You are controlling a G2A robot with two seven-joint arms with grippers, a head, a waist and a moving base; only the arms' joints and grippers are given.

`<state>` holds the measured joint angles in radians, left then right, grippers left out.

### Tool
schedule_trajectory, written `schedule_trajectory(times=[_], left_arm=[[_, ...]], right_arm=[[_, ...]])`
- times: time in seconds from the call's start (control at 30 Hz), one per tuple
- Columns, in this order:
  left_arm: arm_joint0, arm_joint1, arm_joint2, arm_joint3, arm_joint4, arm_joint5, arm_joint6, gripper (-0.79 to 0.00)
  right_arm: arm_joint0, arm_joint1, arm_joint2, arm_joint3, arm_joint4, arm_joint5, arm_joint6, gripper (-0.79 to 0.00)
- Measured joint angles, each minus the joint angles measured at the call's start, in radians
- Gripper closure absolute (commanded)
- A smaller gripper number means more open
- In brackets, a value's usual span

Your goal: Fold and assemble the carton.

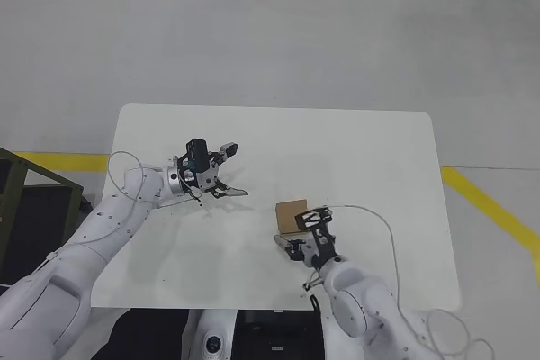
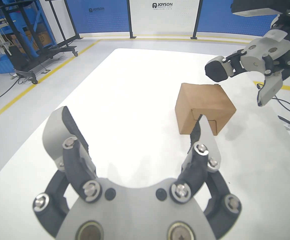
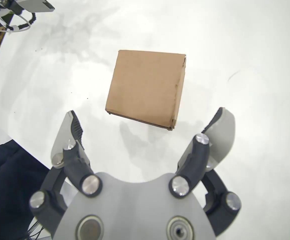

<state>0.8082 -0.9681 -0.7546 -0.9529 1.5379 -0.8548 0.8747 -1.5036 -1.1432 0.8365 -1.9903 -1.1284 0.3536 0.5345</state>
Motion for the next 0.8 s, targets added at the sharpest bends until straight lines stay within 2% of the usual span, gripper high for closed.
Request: schedule_trajectory(times=[0.53,0.57,0.6,0.63,0.67,0.7,0.73,0.8], left_arm=[[0.0,0.0,0.0,0.0,0.0,0.0,0.0,-0.785],[0.0,0.0,0.0,0.0,0.0,0.0,0.0,-0.785],[0.0,0.0,0.0,0.0,0.0,0.0,0.0,-0.785],[0.0,0.0,0.0,0.0,0.0,0.0,0.0,-0.785],[0.0,0.0,0.0,0.0,0.0,0.0,0.0,-0.785],[0.0,0.0,0.0,0.0,0.0,0.0,0.0,-0.785],[0.0,0.0,0.0,0.0,0.0,0.0,0.0,-0.785],[0.0,0.0,0.0,0.0,0.0,0.0,0.0,-0.785]], right_arm=[[0.098,-0.056,-0.079,0.098,-0.069,0.097,0.059,-0.785],[0.1,-0.058,-0.08,0.101,-0.069,0.099,0.062,-0.727],[0.103,-0.061,-0.081,0.104,-0.07,0.101,0.065,-0.634],[0.105,-0.063,-0.082,0.107,-0.071,0.102,0.069,-0.579],[0.106,-0.065,-0.083,0.109,-0.074,0.103,0.073,-0.557],[0.107,-0.067,-0.083,0.111,-0.079,0.103,0.078,-0.459],[0.108,-0.068,-0.083,0.114,-0.086,0.104,0.085,-0.416],[0.109,-0.07,-0.08,0.115,-0.097,0.105,0.097,-0.416]])
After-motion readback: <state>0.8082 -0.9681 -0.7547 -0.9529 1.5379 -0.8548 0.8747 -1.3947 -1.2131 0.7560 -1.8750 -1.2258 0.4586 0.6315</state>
